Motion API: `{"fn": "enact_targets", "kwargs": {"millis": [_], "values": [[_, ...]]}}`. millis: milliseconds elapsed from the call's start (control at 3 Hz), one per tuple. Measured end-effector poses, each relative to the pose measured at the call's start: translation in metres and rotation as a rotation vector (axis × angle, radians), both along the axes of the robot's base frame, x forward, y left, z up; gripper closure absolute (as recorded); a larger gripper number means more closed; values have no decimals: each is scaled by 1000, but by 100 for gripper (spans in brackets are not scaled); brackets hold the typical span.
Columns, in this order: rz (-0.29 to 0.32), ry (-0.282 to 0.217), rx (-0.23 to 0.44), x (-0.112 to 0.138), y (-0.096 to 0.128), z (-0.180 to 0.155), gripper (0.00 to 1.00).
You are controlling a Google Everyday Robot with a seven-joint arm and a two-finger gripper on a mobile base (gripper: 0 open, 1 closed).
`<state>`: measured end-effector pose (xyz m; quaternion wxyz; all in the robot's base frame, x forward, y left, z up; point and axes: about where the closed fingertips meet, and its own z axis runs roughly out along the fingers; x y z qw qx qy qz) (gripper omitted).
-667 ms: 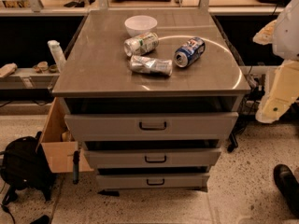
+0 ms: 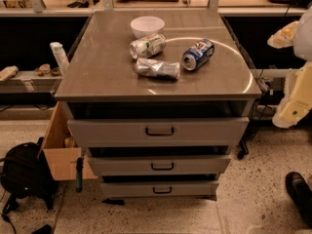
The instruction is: Open middle drawer
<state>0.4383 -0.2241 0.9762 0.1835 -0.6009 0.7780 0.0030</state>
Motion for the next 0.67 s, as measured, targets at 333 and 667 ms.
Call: {"fn": "enact_targets", "kwargs": {"millis": [333, 667], "values": [[8, 18, 95, 1, -4, -4, 0], [50, 37, 203, 3, -2, -10, 0]]}}
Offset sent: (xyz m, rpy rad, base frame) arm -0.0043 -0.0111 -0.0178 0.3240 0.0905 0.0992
